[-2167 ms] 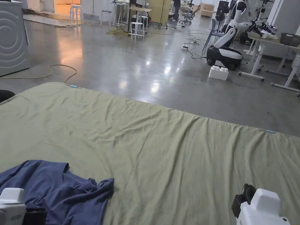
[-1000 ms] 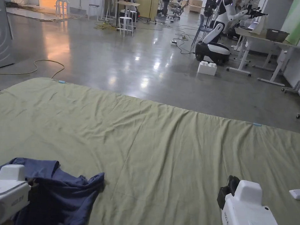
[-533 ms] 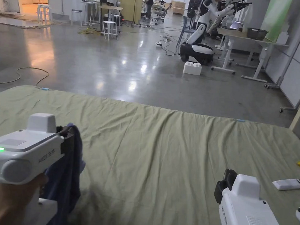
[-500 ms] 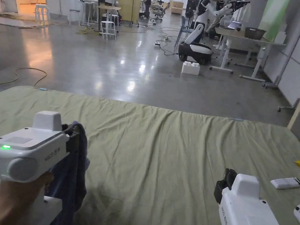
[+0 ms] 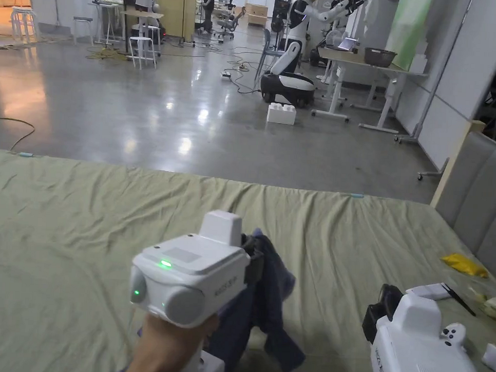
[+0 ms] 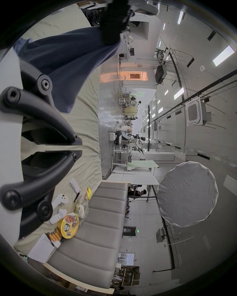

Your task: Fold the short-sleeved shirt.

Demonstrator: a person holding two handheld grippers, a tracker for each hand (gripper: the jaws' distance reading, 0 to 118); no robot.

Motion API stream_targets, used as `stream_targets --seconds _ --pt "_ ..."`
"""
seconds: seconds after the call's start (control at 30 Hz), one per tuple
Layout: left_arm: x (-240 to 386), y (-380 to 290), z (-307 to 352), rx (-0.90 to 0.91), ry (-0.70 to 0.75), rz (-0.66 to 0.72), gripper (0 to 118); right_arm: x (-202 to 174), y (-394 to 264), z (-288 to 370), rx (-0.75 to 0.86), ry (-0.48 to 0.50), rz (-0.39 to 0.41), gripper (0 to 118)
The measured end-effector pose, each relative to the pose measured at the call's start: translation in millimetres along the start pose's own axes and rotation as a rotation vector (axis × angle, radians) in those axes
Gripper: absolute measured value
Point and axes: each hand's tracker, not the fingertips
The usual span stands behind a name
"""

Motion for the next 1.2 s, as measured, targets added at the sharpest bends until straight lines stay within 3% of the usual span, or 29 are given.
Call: stream_targets --seconds 0.13,0.3,0.37,0.43,0.47,0.6,0.73,0.8,0.97,1.03,1.07,1.2 --pt "34 -41 -13 -0.087 -0.095 -0.018 4 14 -5 4 -0.014 -0.026 0.001 6" --pt "49 -87 -26 -0.208 -0.103 0.011 6 26 -13 7 -0.039 -0.046 0.000 6" --pt "50 -96 -27 -0.227 -0.106 0.006 36 27 -15 8 -0.046 -0.048 -0.003 6" --pt "47 -100 -24 -0.233 -0.086 -0.023 81 27 -15 8 -0.053 -0.044 -0.001 6" --pt "44 -100 -21 -0.229 -0.076 -0.030 93 26 -15 8 -0.054 -0.041 0.000 6" --pt "20 -84 -2 -0.120 -0.016 -0.018 102 19 -11 7 -0.053 -0.015 0.001 6" --pt "-15 -66 16 -0.059 0.125 0.008 101 6 -6 3 -0.047 0.020 0.008 6" --pt "-34 -57 27 -0.025 0.182 0.025 94 -2 -3 3 -0.039 0.036 0.011 6" --pt "-71 -45 55 0.035 0.342 0.004 55 -16 3 2 -0.018 0.067 0.021 6" --pt "-80 -45 66 0.060 0.378 -0.008 24 -20 4 1 -0.014 0.078 0.008 6" --pt "-86 -43 73 0.103 0.440 -0.035 16 -22 4 1 -0.010 0.080 0.009 6" --pt "-97 -46 88 0.136 0.506 -0.068 7 -30 5 1 0.005 0.089 0.020 6"
